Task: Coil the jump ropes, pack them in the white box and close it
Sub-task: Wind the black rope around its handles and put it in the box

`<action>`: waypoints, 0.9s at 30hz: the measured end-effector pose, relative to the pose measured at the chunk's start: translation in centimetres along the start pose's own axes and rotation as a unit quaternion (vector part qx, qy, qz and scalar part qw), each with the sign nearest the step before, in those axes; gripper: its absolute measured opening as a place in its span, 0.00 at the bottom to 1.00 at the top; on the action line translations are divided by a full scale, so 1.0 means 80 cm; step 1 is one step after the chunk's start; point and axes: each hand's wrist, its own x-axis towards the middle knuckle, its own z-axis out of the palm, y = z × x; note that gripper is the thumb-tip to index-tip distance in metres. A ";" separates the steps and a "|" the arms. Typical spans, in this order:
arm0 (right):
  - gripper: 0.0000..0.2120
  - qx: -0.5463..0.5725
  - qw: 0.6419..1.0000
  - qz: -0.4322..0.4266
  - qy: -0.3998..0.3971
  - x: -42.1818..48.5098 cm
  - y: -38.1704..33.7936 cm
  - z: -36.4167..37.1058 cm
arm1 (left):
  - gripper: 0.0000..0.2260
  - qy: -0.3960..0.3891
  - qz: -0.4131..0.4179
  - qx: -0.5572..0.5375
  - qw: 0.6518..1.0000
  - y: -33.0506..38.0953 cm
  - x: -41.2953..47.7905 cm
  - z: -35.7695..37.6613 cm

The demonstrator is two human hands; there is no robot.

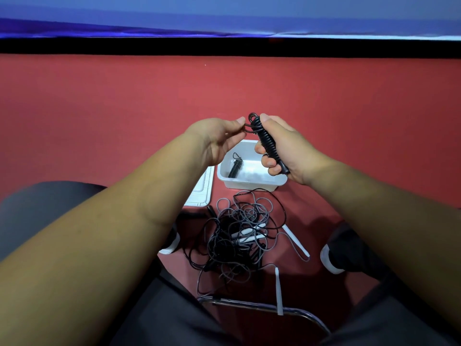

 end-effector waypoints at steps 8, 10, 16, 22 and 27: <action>0.17 -0.001 0.999 0.036 0.013 0.010 0.012 0.005 | 0.06 0.036 0.002 -0.081 0.996 -0.005 0.002 0.004; 0.19 -0.001 0.999 0.047 0.015 0.012 0.016 0.006 | 0.06 0.050 0.017 -0.084 0.995 -0.004 0.002 0.004; 0.21 0.019 0.996 0.078 0.028 0.014 0.022 0.010 | 0.13 0.056 0.058 -0.166 0.983 -0.004 0.003 0.007; 0.19 0.046 0.993 0.107 0.030 0.015 0.021 0.015 | 0.12 0.079 0.062 -0.088 0.991 -0.009 0.008 0.006; 0.18 0.069 0.992 0.098 0.044 0.020 0.021 0.011 | 0.04 0.079 0.026 -0.005 0.997 -0.016 0.011 0.005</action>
